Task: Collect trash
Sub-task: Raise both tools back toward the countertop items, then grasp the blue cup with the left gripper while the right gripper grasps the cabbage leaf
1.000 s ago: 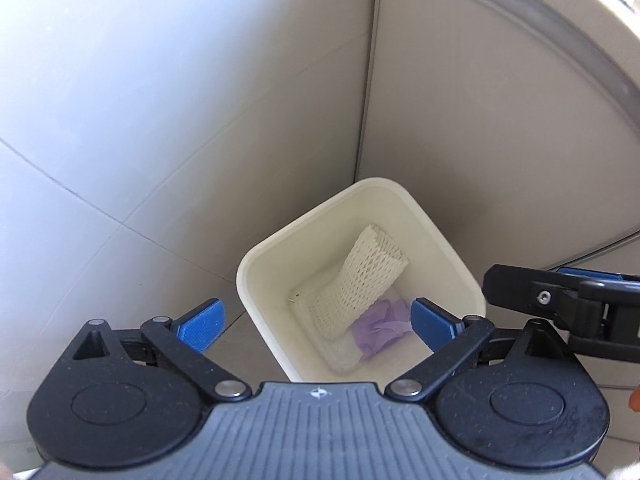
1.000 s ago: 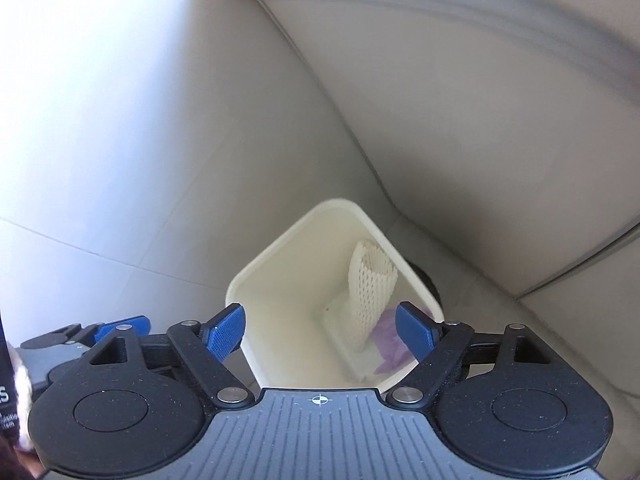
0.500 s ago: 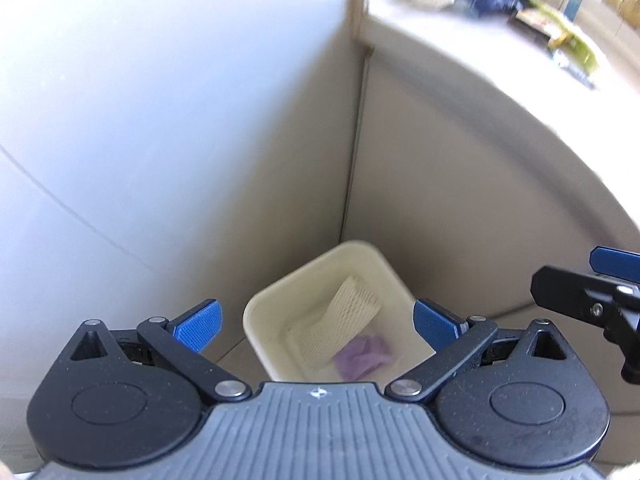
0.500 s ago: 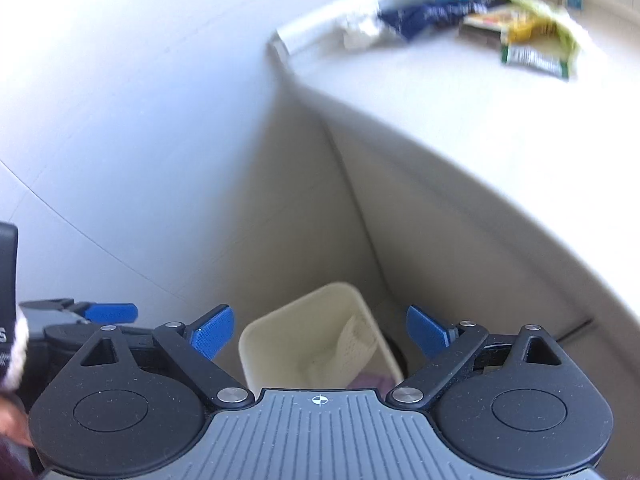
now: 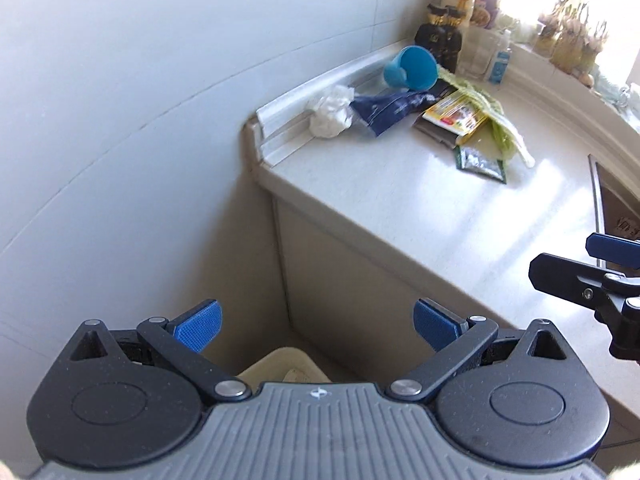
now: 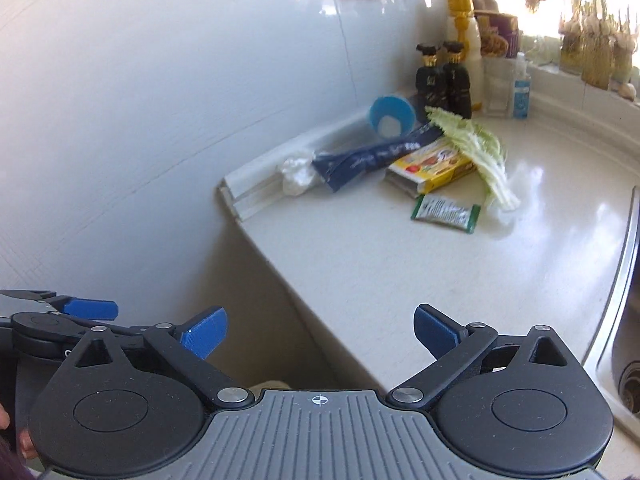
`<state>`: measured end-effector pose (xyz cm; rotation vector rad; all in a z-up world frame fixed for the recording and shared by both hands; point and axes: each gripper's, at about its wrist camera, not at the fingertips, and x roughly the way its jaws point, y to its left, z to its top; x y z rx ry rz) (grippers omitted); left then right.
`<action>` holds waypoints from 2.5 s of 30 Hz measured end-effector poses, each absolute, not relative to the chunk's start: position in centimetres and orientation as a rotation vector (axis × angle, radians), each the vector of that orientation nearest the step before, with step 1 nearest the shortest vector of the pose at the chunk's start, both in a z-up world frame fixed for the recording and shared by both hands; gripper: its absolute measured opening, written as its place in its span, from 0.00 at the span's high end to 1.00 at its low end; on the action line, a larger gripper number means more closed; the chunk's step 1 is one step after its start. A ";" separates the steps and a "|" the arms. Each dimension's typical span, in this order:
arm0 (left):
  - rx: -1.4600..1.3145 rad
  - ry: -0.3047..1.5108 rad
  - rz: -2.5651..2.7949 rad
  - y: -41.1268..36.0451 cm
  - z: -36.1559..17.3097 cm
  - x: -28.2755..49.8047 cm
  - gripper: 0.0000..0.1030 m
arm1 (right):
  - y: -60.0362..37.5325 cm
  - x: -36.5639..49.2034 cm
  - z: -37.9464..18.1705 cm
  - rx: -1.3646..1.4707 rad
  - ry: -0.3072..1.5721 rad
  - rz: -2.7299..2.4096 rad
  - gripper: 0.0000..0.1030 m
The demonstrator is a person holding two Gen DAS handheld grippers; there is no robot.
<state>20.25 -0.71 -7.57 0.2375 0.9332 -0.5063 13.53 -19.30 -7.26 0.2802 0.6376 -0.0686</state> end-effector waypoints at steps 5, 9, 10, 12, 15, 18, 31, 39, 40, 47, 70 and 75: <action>0.261 0.886 -0.559 -4.8 -6.4 21.8 0.01 | -23.3 14.6 -6.0 0.292 0.581 -0.120 0.01; 0.257 0.844 -0.587 -7.8 -5.7 23.3 0.01 | -26.4 15.6 -5.7 0.312 0.551 -0.155 0.01; 0.261 0.825 -0.589 -8.7 -5.6 23.8 0.01 | -27.1 16.0 -5.8 0.318 0.546 -0.164 0.01; 0.273 0.788 -0.592 -10.1 -5.6 24.7 0.01 | -28.6 16.6 -6.0 0.335 0.533 -0.179 0.01; 0.289 0.749 -0.595 -12.4 -5.8 26.3 0.01 | -30.8 17.7 -6.5 0.366 0.516 -0.191 0.01; 0.267 0.738 -0.586 -14.3 -6.1 28.2 0.01 | -32.9 19.1 -7.3 0.393 0.501 -0.206 0.01; 0.160 0.691 -0.526 -19.2 -8.8 35.2 0.33 | -38.3 24.3 -11.9 0.450 0.510 -0.239 0.01; 0.173 0.651 -0.517 -22.2 -9.6 36.9 0.52 | -39.9 26.6 -13.8 0.505 0.537 -0.230 0.05; 0.174 0.649 -0.512 -22.4 -9.6 37.1 0.55 | -40.1 26.8 -13.9 0.504 0.537 -0.233 0.06; 0.184 0.641 -0.476 -23.2 -10.0 38.2 0.70 | -41.4 28.2 -14.5 0.546 0.537 -0.228 0.14; 0.202 0.622 -0.470 -23.3 -10.1 38.8 0.97 | -41.4 29.9 -15.5 0.601 0.541 -0.205 0.75; 0.185 0.612 -0.473 -22.6 -8.9 38.5 0.97 | -41.7 29.2 -14.0 0.597 0.517 -0.207 0.81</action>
